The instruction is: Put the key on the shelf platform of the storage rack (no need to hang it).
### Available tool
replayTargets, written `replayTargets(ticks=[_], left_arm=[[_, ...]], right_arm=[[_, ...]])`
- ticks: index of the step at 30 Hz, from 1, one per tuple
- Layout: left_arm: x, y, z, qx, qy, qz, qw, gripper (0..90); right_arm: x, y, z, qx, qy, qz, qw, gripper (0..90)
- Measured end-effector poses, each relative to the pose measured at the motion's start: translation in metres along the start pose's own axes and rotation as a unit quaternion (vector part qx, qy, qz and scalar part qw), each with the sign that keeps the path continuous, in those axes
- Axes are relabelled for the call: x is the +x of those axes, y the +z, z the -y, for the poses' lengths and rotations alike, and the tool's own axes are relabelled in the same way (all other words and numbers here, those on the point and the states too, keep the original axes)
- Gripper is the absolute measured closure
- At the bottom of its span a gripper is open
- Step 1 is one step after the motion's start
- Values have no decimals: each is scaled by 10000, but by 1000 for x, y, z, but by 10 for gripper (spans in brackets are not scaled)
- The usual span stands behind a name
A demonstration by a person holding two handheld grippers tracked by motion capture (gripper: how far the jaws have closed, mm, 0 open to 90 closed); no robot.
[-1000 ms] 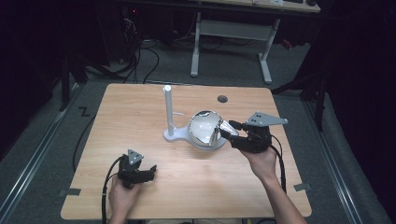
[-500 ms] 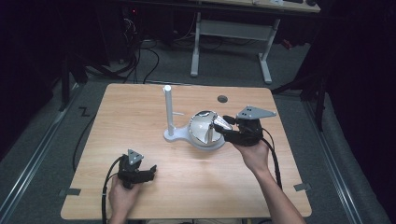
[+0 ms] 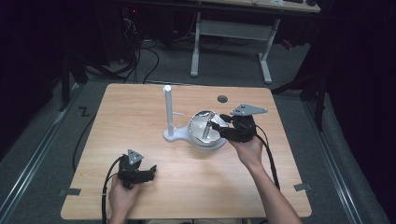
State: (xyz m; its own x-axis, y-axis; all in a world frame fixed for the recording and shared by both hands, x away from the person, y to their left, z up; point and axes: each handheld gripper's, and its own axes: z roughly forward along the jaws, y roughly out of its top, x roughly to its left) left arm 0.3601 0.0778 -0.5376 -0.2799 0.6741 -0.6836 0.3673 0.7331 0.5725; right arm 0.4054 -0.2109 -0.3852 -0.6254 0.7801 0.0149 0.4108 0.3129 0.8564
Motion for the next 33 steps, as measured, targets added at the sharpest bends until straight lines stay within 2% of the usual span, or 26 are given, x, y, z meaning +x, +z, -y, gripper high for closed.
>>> replayTargets(ticks=[21,33], left_arm=[[0,0,0,0,0,0,10000,169],[0,0,0,0,1,-1,10000,169]], right_arm=[[2,20,9,129,94,-147,9998,508],[1,30,12,246,106,-86,9996,506]])
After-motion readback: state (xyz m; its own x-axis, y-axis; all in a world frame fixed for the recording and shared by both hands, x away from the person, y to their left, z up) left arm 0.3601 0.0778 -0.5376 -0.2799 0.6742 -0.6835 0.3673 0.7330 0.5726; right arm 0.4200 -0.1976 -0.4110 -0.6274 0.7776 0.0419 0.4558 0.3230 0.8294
